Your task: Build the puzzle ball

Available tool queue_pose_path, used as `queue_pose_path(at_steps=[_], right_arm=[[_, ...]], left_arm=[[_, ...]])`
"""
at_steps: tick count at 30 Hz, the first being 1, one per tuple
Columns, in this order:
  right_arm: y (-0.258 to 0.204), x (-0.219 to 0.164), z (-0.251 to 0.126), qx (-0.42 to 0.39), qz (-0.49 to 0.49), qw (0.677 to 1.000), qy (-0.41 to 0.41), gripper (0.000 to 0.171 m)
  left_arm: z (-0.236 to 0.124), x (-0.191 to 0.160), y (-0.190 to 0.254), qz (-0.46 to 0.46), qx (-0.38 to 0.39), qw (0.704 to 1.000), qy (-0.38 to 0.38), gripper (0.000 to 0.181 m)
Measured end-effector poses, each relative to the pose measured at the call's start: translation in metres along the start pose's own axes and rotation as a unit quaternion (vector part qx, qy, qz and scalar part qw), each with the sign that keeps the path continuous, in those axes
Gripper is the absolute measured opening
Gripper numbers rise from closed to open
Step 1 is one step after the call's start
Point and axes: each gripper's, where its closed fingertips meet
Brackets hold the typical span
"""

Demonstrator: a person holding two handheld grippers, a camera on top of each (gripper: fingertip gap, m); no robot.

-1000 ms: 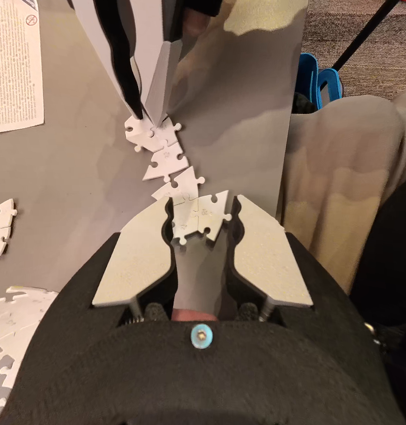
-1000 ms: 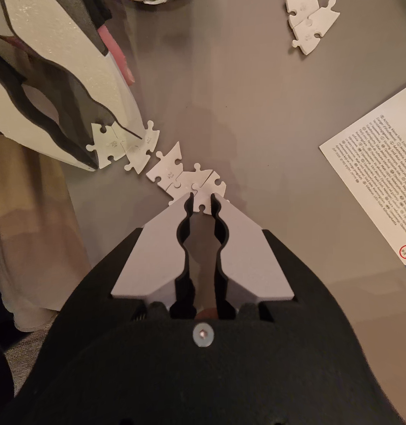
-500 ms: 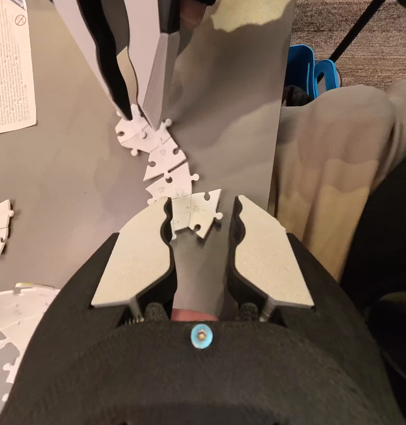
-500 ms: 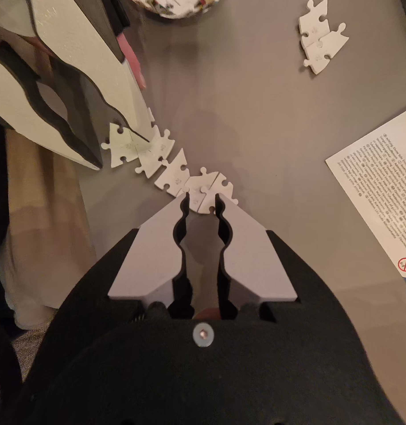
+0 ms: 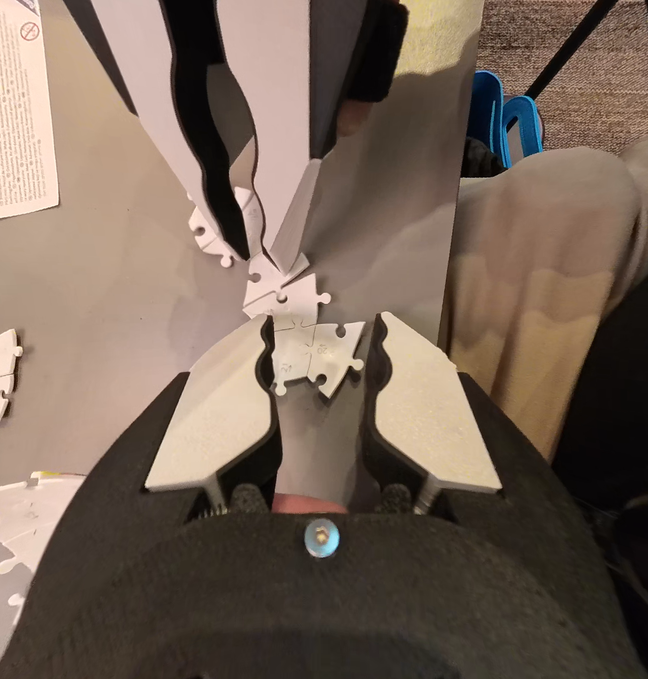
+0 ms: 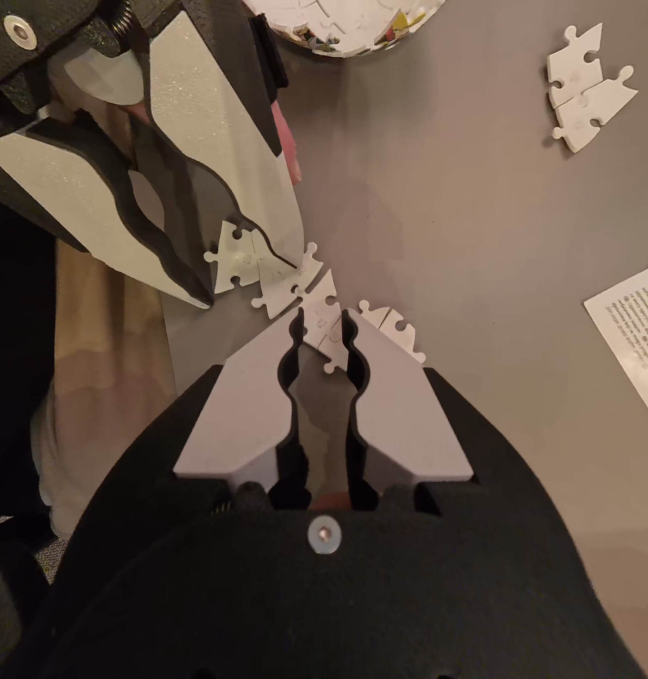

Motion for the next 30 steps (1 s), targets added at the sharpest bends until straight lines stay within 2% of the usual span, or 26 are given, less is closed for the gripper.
queue_pose_path(at_steps=[14,30], right_arm=[[-0.012,0.001,-0.010,-0.005,0.016,1.000,0.022,0.020],[-0.022,0.003,0.006,-0.009,0.031,0.999,0.033,0.018]], left_arm=[[-0.003,0.001,0.004,0.004,0.009,1.000,0.001,0.050],[-0.001,0.002,0.007,-0.016,0.011,1.000,-0.003,0.051]])
Point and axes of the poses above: each gripper's, where its closed fingertips meet, z out along the fingers, x out of its top, y = z × x across the jaws, and after that the axes turned 10 degrees about z, right-handed
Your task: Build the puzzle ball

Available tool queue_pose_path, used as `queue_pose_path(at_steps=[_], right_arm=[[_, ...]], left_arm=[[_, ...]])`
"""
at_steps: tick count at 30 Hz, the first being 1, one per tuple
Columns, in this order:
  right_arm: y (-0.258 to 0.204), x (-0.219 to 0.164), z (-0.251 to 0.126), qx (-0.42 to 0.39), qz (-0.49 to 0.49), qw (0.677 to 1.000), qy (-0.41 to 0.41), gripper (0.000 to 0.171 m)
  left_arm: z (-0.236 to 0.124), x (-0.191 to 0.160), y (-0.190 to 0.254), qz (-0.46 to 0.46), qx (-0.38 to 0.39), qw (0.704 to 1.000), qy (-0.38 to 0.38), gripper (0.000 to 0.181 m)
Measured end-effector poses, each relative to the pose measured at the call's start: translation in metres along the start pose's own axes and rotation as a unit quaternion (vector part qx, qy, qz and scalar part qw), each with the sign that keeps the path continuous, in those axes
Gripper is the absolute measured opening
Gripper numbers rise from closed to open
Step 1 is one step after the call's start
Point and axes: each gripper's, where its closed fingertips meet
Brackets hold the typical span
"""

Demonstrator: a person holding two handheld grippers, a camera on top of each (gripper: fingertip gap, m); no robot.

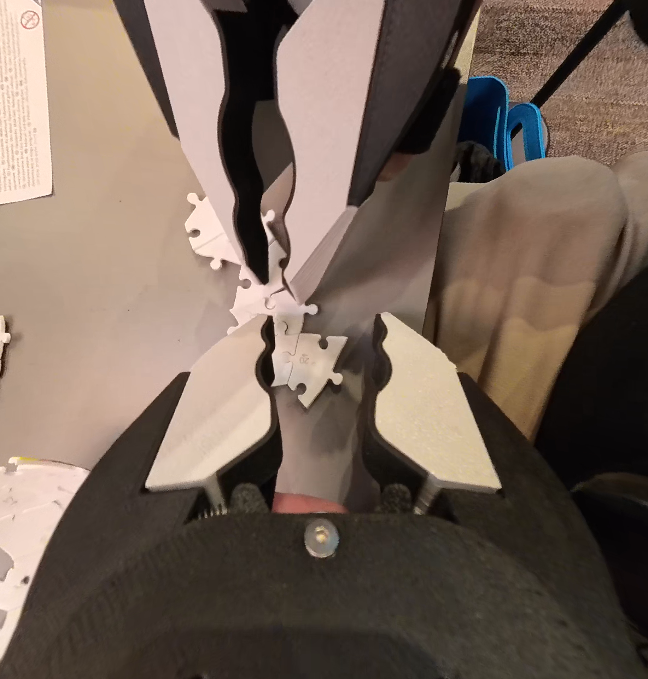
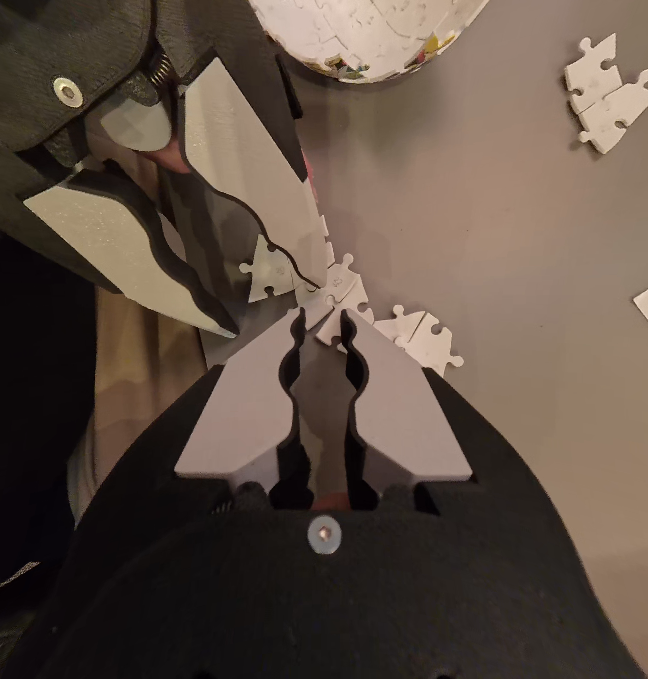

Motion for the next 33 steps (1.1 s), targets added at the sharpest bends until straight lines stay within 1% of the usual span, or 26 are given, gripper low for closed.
queue_pose_path(at_steps=[16,21,24,33], right_arm=[[0.0025,0.0064,0.0010,-0.026,-0.017,0.999,0.015,0.013],[0.0030,0.0043,0.0032,-0.034,-0.028,0.999,0.009,0.007],[0.0055,0.0041,0.0033,-0.040,-0.029,0.999,0.006,0.000],[0.0057,0.0047,0.0059,-0.047,-0.037,0.998,-0.028,0.000]], left_arm=[[0.0033,-0.0006,-0.0032,-0.048,-0.010,0.999,-0.001,0.056],[0.0041,0.0001,-0.0035,-0.050,-0.014,0.999,-0.008,0.059],[0.0044,0.0005,-0.0033,-0.050,-0.014,0.999,-0.010,0.059],[0.0044,0.0005,-0.0032,-0.051,-0.014,0.999,-0.006,0.060]])
Point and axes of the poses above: each gripper's, where its closed fingertips meet, z out along the fingers, x out of its top, y = z × x across the jaws, and after that the axes turned 10 degrees about z, right-handed
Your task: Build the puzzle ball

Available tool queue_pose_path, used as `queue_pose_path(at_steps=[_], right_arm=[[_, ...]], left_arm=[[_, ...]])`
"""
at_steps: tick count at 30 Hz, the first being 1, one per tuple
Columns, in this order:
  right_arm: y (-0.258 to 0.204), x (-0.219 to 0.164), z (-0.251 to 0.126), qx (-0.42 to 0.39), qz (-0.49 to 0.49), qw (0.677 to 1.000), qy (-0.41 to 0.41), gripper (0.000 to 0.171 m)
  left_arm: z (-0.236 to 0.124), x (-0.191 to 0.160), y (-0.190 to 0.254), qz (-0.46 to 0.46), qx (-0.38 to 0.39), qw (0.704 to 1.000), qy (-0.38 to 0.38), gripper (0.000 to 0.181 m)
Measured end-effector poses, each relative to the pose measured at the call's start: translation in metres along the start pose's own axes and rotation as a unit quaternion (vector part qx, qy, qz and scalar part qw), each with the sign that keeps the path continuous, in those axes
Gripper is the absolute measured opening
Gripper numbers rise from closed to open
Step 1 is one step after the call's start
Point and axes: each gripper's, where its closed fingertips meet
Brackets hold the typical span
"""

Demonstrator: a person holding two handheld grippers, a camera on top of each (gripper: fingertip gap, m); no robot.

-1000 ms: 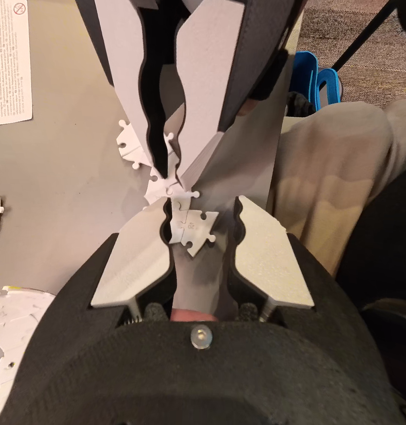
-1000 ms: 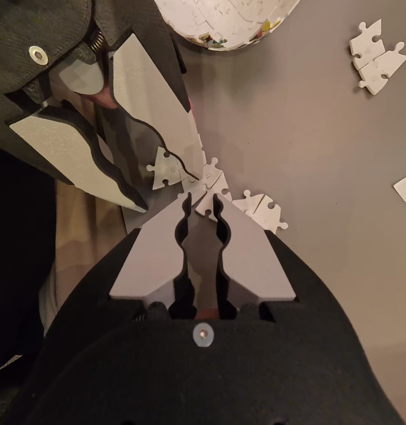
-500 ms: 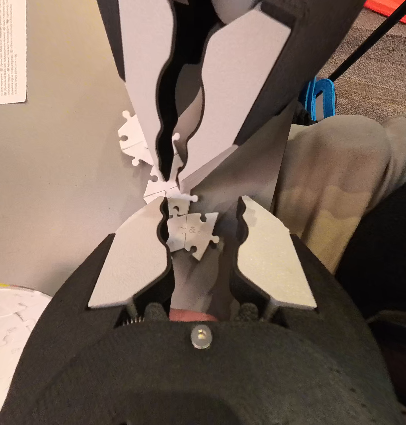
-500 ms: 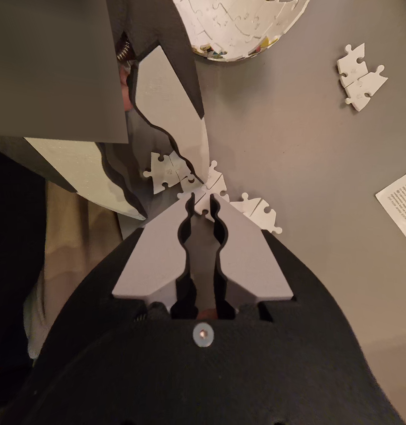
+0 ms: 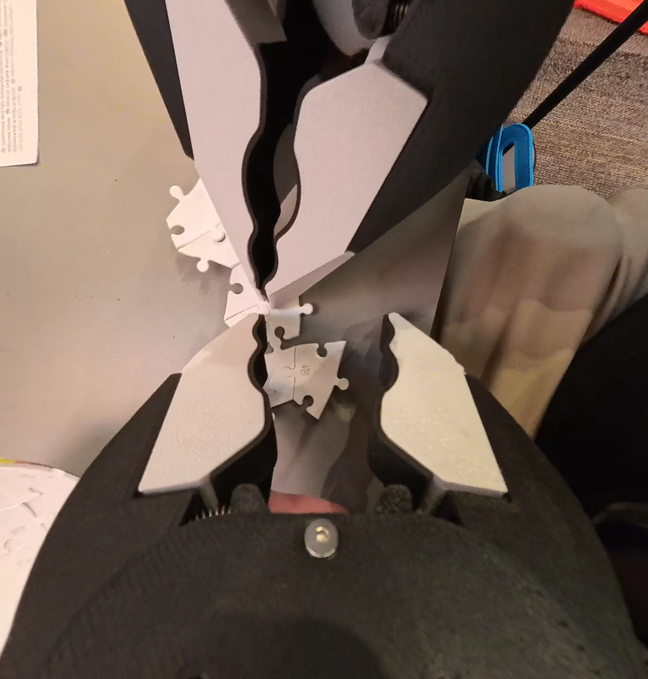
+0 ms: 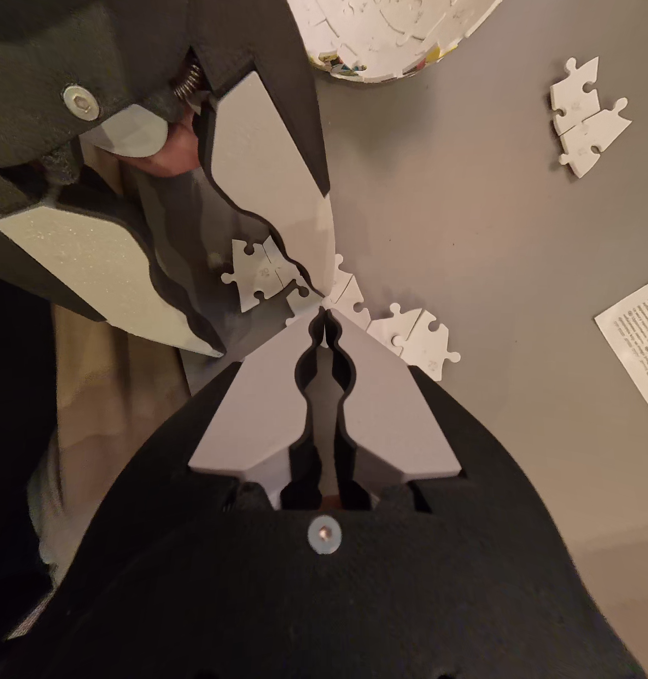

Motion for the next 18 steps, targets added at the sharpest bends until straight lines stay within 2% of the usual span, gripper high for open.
queue_pose_path(at_steps=[4,9,13,18], right_arm=[[0.001,0.001,0.000,0.006,0.008,1.000,0.001,0.000],[0.001,0.001,0.000,0.010,0.016,1.000,0.005,0.000],[0.000,0.002,0.001,0.011,0.019,1.000,0.006,0.000],[0.000,0.004,0.002,0.007,0.028,1.000,0.011,0.000]], left_arm=[[-0.004,0.002,0.002,-0.011,-0.008,1.000,0.010,0.057],[-0.026,0.002,-0.001,-0.007,0.017,0.999,0.027,0.048],[-0.020,-0.017,0.008,0.000,0.006,1.000,-0.002,0.050],[-0.017,-0.020,0.013,0.002,0.016,1.000,0.010,0.049]])
Point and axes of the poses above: each gripper's, where its closed fingertips meet, z out along the fingers, x out of its top, y = z × x across the jaws, and after that the axes turned 10 degrees about z, right-handed
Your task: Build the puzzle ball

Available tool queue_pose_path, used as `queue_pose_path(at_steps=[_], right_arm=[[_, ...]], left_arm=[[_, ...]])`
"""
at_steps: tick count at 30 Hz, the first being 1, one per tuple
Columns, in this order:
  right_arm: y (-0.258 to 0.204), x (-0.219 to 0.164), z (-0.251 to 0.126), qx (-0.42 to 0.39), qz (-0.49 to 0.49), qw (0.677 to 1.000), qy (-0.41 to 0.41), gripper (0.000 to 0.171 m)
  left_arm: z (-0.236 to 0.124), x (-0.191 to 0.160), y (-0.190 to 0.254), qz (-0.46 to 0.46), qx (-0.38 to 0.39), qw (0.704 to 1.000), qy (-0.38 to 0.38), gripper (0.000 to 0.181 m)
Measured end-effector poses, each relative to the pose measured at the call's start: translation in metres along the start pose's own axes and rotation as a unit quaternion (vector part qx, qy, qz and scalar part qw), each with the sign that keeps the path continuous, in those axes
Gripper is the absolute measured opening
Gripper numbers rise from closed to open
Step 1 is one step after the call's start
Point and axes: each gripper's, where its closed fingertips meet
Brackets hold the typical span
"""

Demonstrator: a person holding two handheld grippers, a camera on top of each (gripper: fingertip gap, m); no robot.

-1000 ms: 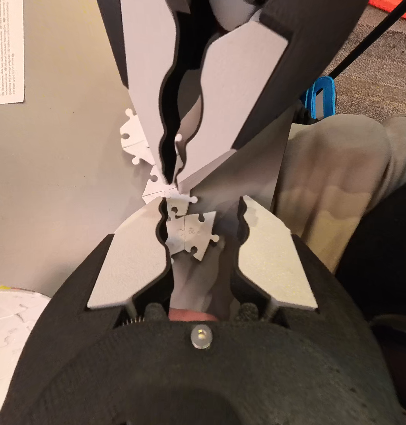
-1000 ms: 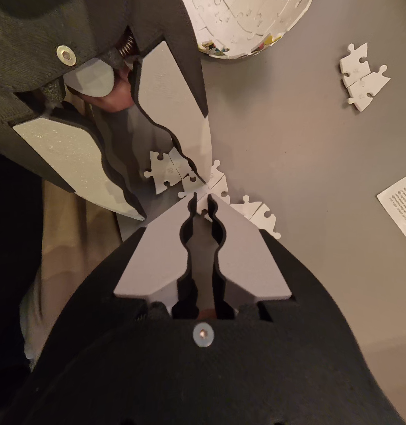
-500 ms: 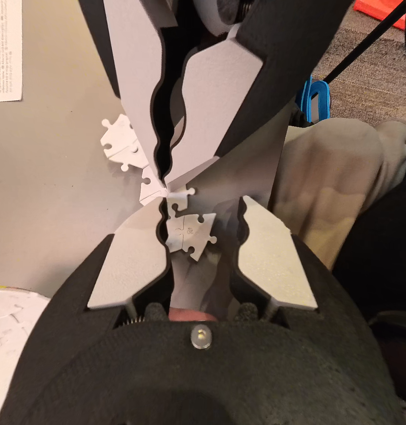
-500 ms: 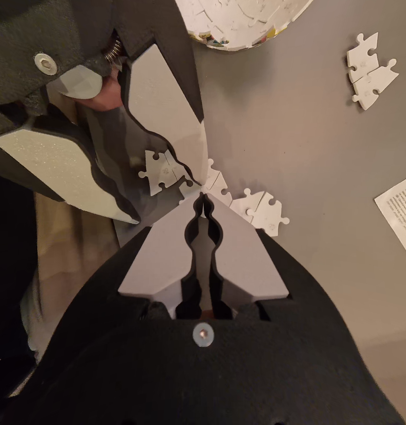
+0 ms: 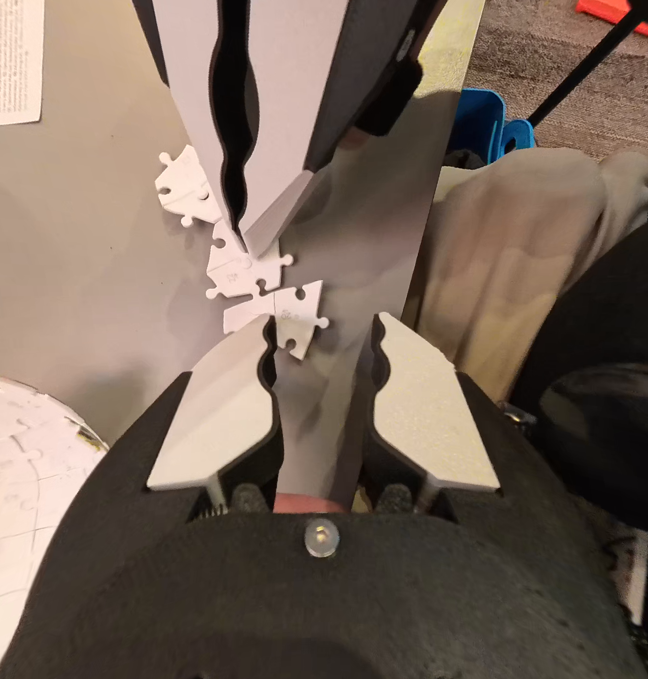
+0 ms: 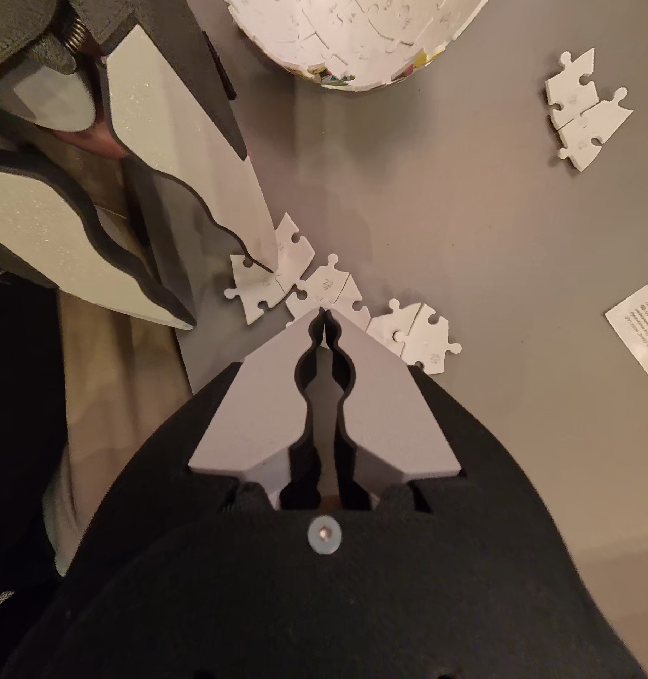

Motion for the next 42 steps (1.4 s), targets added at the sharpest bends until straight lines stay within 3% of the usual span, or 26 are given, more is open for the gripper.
queue_pose_path(at_steps=[20,25,29,42], right_arm=[[0.004,0.011,0.007,0.036,-0.086,0.996,-0.009,0.000],[0.004,0.012,0.008,0.046,-0.085,0.995,-0.009,0.000],[0.004,0.012,0.008,0.047,-0.086,0.995,-0.007,0.000],[0.001,0.016,0.011,0.051,-0.138,0.989,-0.017,0.000]], left_arm=[[0.001,0.000,-0.002,0.030,-0.030,0.999,0.009,0.041],[-0.012,0.007,-0.002,0.022,-0.009,0.999,0.024,0.039],[-0.012,-0.007,-0.007,0.020,0.022,0.999,-0.011,0.041],[-0.005,-0.009,-0.009,0.016,0.002,1.000,-0.010,0.040]])
Point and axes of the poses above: each gripper's, where its closed fingertips meet, z out along the fingers, x out of its top, y = z × x across the jaws, and after that the axes turned 10 degrees about z, right-handed
